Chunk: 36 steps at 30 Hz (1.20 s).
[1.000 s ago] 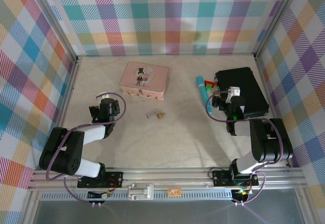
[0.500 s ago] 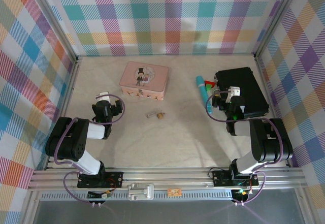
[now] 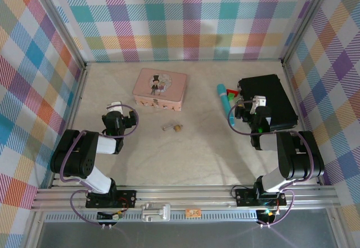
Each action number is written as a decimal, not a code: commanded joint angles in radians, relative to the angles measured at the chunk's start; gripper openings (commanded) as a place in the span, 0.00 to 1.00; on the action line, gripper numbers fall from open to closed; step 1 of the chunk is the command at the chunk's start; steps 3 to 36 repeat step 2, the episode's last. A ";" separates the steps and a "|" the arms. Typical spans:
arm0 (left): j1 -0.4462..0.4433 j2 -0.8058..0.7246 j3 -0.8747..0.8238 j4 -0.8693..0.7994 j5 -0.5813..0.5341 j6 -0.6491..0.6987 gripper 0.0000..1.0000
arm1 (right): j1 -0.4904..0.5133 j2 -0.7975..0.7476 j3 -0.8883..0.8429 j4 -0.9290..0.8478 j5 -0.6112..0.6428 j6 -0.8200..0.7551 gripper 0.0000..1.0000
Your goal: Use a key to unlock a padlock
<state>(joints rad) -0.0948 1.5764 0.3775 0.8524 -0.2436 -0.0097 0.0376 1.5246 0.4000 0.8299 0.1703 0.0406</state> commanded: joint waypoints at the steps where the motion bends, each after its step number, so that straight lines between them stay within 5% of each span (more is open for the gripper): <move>1: 0.008 0.001 0.021 0.030 0.013 0.010 1.00 | -0.007 0.008 -0.007 0.030 -0.014 0.008 0.99; 36: 0.009 0.000 0.021 0.030 0.013 0.010 1.00 | -0.007 0.006 -0.008 0.031 -0.013 0.008 0.99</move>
